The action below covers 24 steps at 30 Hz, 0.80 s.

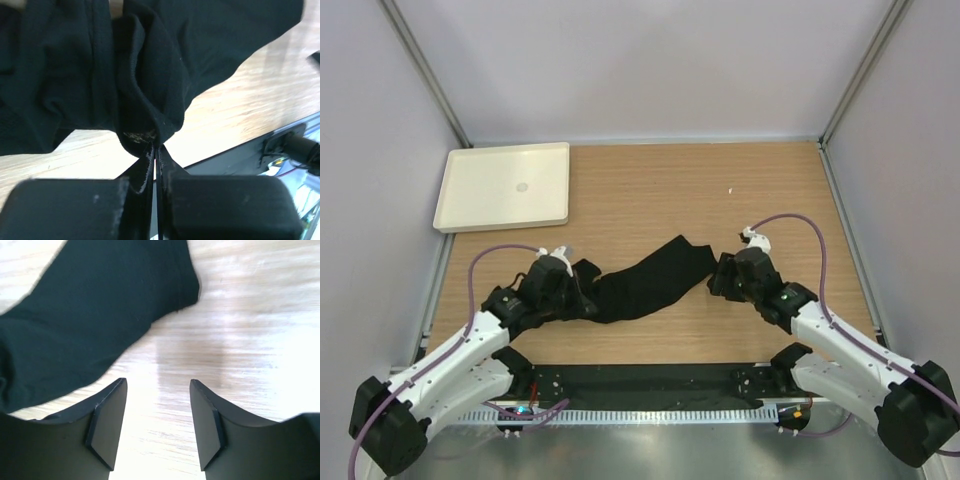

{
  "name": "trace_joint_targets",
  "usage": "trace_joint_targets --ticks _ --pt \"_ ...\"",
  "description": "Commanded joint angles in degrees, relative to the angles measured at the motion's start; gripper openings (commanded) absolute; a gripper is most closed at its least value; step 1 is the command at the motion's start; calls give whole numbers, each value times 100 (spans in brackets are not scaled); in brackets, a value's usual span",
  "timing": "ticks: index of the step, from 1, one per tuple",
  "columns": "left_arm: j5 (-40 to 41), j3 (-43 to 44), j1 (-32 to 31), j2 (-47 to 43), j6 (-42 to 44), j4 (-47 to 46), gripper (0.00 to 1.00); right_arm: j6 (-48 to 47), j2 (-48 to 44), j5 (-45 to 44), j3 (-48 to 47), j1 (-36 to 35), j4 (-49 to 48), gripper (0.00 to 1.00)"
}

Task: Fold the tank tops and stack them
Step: Flatten the tank top out

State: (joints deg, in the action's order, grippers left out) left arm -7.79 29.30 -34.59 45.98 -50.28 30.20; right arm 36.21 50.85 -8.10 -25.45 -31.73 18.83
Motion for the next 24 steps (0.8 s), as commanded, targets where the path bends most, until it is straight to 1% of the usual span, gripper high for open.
trace_joint_targets --ticks 1,2,4,5,6,7,8,9,10,11,12,13,14,15,17,18,19,20,22,24 --pt "172 23 -180 166 10 -251 6 -129 82 -411 -670 -27 50 58" --pt "260 6 -215 114 -8 -260 10 -210 300 -551 -1080 -27 242 55" --pt "383 -64 -250 -9 -52 -277 16 -420 1021 -614 -1513 0 366 50" --pt "540 -82 -250 -88 -78 -277 18 -595 1267 -605 -1933 26 437 50" --pt "611 -100 -250 -228 -122 -251 20 -702 1513 -553 -2137 87 437 50" --pt "682 -91 -250 -299 -140 -225 27 -772 2055 -500 -2348 131 455 51" --pt "891 -74 -250 -343 -148 -181 30 -903 2295 -448 -2794 184 533 52" --pt "998 -21 -250 -422 -166 -68 31 -966 2568 -351 -2999 254 560 54" --pt "1103 14 -250 -440 -166 -6 32 -1036 3014 -281 -3209 289 578 57" --pt "1322 58 -250 -449 -166 152 32 -1106 3271 -219 -3621 325 665 59" --pt "1429 163 -241 -432 -166 232 33 -1142 3473 -184 -3807 351 709 59" --pt "1499 216 -250 -397 -149 293 33 -1194 3911 -183 -3992 403 849 61" --pt "1578 251 -241 -370 -122 364 33 -1221 4098 -192 -4324 430 937 62" --pt "1701 347 -241 -335 -114 399 33 -1273 4256 -201 -4441 448 1008 62" --pt "1781 427 -241 -239 -96 461 38 -1309 4581 -192 -4547 492 1097 62" --pt "1842 488 -241 -221 -96 461 44 -1292 4635 -192 -4504 501 1053 62" --pt "1895 524 -233 -203 -105 478 55 -1274 4653 -131 -4443 535 948 62" --pt "1922 550 -233 -203 -96 496 56 -1265 4627 -96 -4259 562 886 62" --pt "2001 629 -233 -203 -87 505 62 -1239 4601 -43 -4083 615 693 62" --pt "2053 726 -233 -186 -69 557 65 -1239 4662 124 -3906 720 622 62"
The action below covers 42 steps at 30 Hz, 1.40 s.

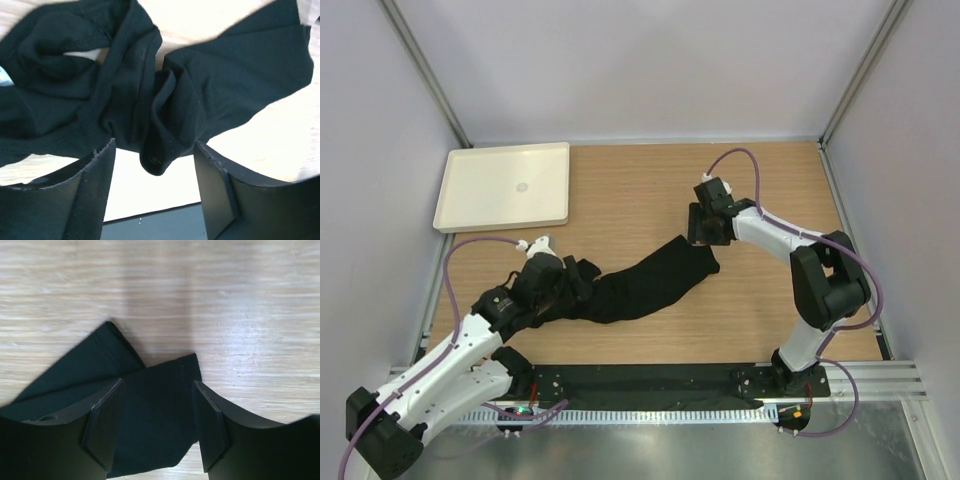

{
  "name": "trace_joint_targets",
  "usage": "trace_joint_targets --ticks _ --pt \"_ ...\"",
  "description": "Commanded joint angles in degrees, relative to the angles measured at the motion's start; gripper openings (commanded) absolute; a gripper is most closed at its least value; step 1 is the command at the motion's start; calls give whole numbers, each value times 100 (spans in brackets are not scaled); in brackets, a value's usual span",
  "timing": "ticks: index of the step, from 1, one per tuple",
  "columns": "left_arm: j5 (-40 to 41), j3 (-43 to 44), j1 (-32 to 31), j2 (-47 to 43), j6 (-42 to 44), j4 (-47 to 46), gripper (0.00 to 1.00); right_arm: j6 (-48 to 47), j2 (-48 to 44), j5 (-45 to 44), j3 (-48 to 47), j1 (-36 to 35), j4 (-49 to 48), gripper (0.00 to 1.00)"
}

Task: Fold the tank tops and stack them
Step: Flatten the tank top out

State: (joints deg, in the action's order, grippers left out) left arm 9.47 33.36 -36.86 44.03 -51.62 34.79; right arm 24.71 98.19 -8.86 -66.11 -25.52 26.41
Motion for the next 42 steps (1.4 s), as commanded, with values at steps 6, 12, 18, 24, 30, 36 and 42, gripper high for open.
trace_joint_targets --ticks 6,12,18,24,30,36,42 --pt "511 487 12 79 90 169 72 -124 262 552 405 222 -373 54" --pt "520 601 39 263 143 134 72 -124 376 710 379 337 -462 49" --pt "555 689 56 396 204 90 72 -142 631 711 282 346 -470 3" --pt "529 707 153 676 292 -33 72 -133 -561 193 888 337 -1015 1" --pt "116 698 337 1072 389 -376 68 -2 -2230 -546 1793 346 -1655 1" --pt "-384 768 338 1572 407 -727 52 210 -3157 -784 2962 346 -2438 1" --pt "-886 716 320 1539 257 -895 53 218 -3096 -713 3218 337 -2606 1"
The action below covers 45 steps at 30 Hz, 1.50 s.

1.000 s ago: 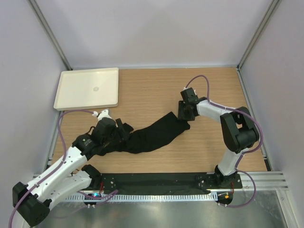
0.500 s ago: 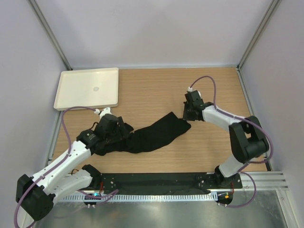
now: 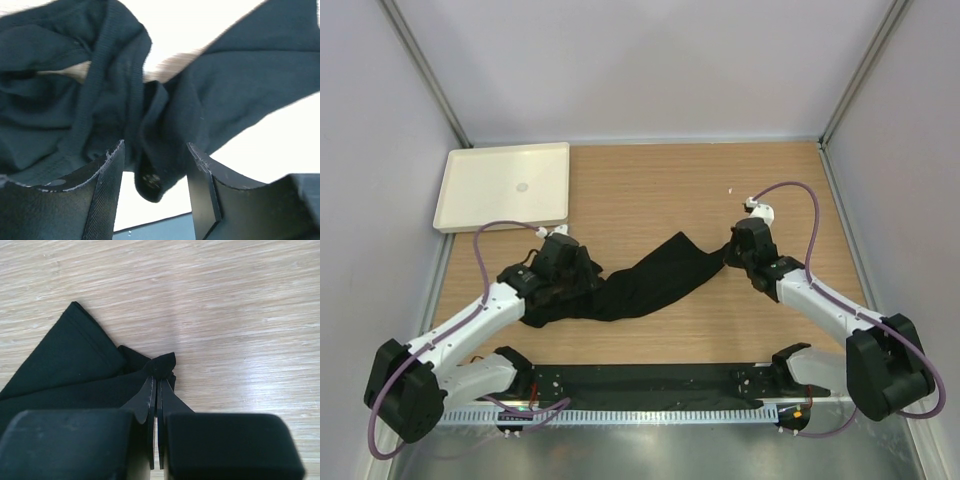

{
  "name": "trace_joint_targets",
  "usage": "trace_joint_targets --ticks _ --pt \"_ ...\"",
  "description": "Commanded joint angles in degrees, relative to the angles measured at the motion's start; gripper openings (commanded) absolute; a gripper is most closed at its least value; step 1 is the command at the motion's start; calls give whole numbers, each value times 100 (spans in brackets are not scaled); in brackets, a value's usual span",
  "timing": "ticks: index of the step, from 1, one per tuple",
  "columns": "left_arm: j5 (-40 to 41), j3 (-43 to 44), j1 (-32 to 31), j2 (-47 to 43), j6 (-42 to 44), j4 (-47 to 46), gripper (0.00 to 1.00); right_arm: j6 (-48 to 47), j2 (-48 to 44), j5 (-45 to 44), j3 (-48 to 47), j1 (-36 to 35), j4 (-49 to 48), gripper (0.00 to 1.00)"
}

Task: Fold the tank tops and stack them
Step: Flatten the tank top out

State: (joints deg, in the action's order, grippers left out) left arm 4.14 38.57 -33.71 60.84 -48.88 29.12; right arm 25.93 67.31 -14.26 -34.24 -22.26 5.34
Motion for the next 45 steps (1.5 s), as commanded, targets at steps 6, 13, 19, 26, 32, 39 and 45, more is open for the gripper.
trace_joint_targets --ticks 6,13,19,26,32,39,45 --pt "-651 -112 -30 -845 -271 -398 51 122 -16 -244 224 11 -807 1" --pt "-889 -121 -65 -337 -227 -504 45 131 -42 -296 251 11 -824 1" --pt "-521 -236 -83 -502 -280 -373 47 140 -69 -297 260 11 -824 1" --pt "-476 -376 -91 -731 -350 -135 47 140 -34 -296 269 20 -833 1" --pt "-293 -420 -100 -766 -412 14 47 149 -16 -288 269 11 -833 1" --pt "-81 -420 -109 -986 -385 392 48 149 10 -279 260 20 -824 1" --pt "-255 -429 -100 -1215 -464 524 49 140 28 -270 269 11 -833 1"
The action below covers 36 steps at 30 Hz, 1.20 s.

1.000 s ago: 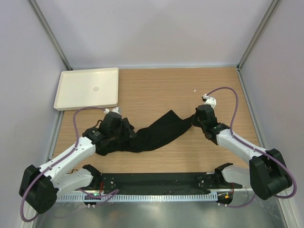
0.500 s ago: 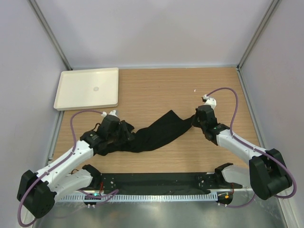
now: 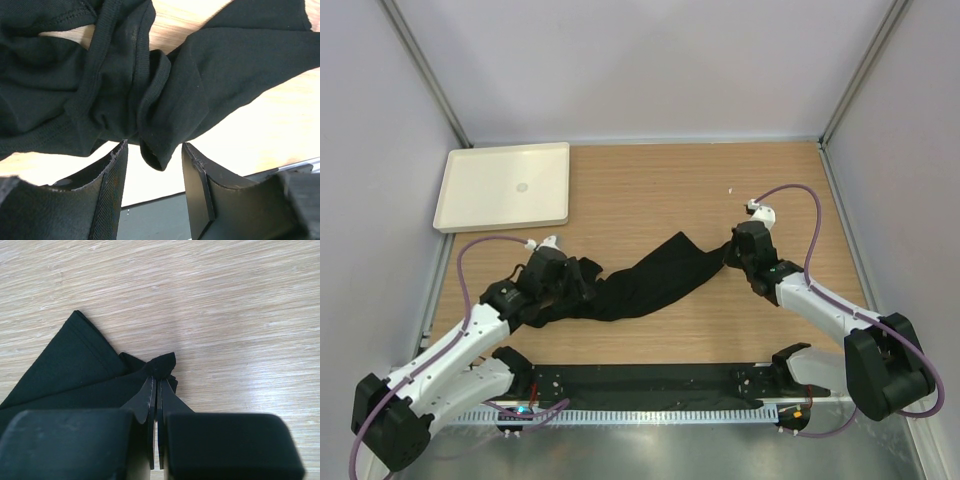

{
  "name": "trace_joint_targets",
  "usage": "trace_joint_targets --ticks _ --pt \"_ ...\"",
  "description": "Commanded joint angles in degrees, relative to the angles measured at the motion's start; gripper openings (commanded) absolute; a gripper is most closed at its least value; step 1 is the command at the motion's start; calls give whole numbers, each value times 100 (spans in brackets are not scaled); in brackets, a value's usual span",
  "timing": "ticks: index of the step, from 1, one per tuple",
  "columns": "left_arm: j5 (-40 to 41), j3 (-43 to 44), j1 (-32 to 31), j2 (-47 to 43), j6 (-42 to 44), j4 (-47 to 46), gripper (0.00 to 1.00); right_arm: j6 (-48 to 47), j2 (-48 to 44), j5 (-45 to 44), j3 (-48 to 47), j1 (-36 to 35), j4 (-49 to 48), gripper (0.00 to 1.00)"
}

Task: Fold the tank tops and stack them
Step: Flatten the tank top out

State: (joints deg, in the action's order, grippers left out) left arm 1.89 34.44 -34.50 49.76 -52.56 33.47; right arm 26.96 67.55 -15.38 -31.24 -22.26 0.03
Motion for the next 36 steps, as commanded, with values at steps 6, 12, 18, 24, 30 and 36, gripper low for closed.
trace_joint_targets --ticks 6,12,18,24,30,36 --pt "-435 2 -39 156 -150 -227 48 37 13 -167 -31 11 -311 1" --pt "-575 -25 -101 429 -185 -464 47 46 13 -176 -40 11 -311 1" --pt "-243 378 -92 736 87 -668 9 55 13 -185 -22 20 -363 1" --pt "-109 1968 794 1633 834 -351 0 388 450 -301 -1101 388 443 1" --pt "-540 4742 1613 2231 1291 413 0 249 743 579 -3359 899 1568 1" --pt "-743 4971 1605 671 1862 249 0 -86 -1004 1412 -3303 890 1536 1"
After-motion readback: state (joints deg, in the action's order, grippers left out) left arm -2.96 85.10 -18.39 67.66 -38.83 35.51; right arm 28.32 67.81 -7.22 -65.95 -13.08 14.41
